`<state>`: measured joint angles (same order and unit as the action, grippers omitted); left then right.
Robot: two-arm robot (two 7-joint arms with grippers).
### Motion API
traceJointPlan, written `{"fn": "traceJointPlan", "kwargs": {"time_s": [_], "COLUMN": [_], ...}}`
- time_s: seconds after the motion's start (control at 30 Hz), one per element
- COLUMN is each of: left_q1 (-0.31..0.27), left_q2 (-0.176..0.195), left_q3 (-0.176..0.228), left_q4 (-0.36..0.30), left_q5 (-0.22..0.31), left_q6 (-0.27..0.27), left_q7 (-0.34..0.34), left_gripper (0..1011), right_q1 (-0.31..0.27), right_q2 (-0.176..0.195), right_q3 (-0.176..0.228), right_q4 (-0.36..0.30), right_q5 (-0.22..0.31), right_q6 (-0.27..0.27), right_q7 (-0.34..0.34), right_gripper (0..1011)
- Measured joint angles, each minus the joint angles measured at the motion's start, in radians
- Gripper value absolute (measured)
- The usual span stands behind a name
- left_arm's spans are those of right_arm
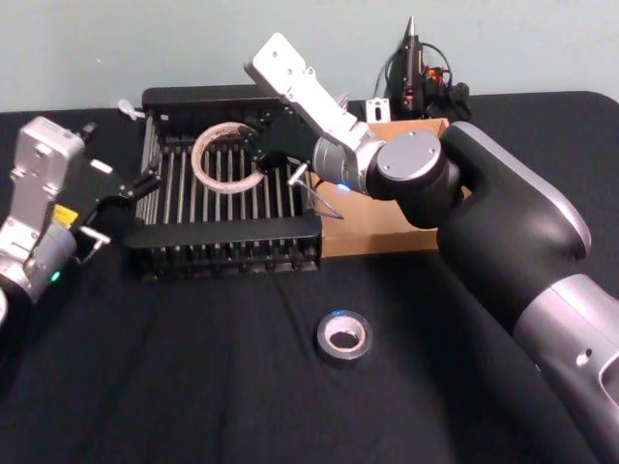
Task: Pick up the white tape and place it into the black box , Pick up the silver tape and place it into the brown box.
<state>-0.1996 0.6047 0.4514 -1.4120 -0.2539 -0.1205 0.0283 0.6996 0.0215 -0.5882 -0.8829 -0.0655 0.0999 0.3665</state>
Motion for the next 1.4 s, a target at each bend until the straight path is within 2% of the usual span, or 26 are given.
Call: {"fn": "traceJointPlan", "kwargs": {"time_s": [0.17, 0.27, 0.43, 0.47, 0.67, 0.77, 1.17, 1.27, 1.4], "left_q1": [0.0, 0.0, 0.0, 0.0, 0.0, 0.0, 0.0, 0.0, 0.0], "left_q2": [0.0, 0.0, 0.0, 0.0, 0.0, 0.0, 0.0, 0.0, 0.0], "left_q3": [0.0, 0.0, 0.0, 0.0, 0.0, 0.0, 0.0, 0.0, 0.0], "left_q4": [0.0, 0.0, 0.0, 0.0, 0.0, 0.0, 0.0, 0.0, 0.0], "left_q5": [0.0, 0.0, 0.0, 0.0, 0.0, 0.0, 0.0, 0.0, 0.0], "left_q6": [0.0, 0.0, 0.0, 0.0, 0.0, 0.0, 0.0, 0.0, 0.0], "left_q7": [0.0, 0.0, 0.0, 0.0, 0.0, 0.0, 0.0, 0.0, 0.0], "left_gripper": [1001, 1001, 1001, 1001, 1001, 1001, 1001, 1001, 1001], "right_q1": [0.0, 0.0, -0.001, -0.001, -0.001, -0.001, -0.001, -0.001, -0.005], "right_q2": [0.0, 0.001, 0.001, 0.001, 0.001, 0.001, 0.001, 0.001, 0.003], "right_q3": [0.0, 0.0, 0.001, 0.001, 0.001, 0.002, 0.002, 0.002, 0.008], "right_q4": [-0.001, -0.001, -0.002, -0.002, -0.002, -0.003, -0.003, -0.003, -0.014], "right_q5": [0.001, 0.002, 0.004, 0.005, 0.006, 0.007, 0.008, 0.008, 0.009], "right_q6": [0.0, 0.001, 0.002, 0.002, 0.003, 0.003, 0.005, 0.005, 0.005], "right_q7": [0.0, 0.0, 0.0, 0.001, 0.001, 0.001, 0.001, 0.001, 0.006], "right_gripper": [97, 131, 255, 314, 481, 621, 950, 1002, 1002]}}
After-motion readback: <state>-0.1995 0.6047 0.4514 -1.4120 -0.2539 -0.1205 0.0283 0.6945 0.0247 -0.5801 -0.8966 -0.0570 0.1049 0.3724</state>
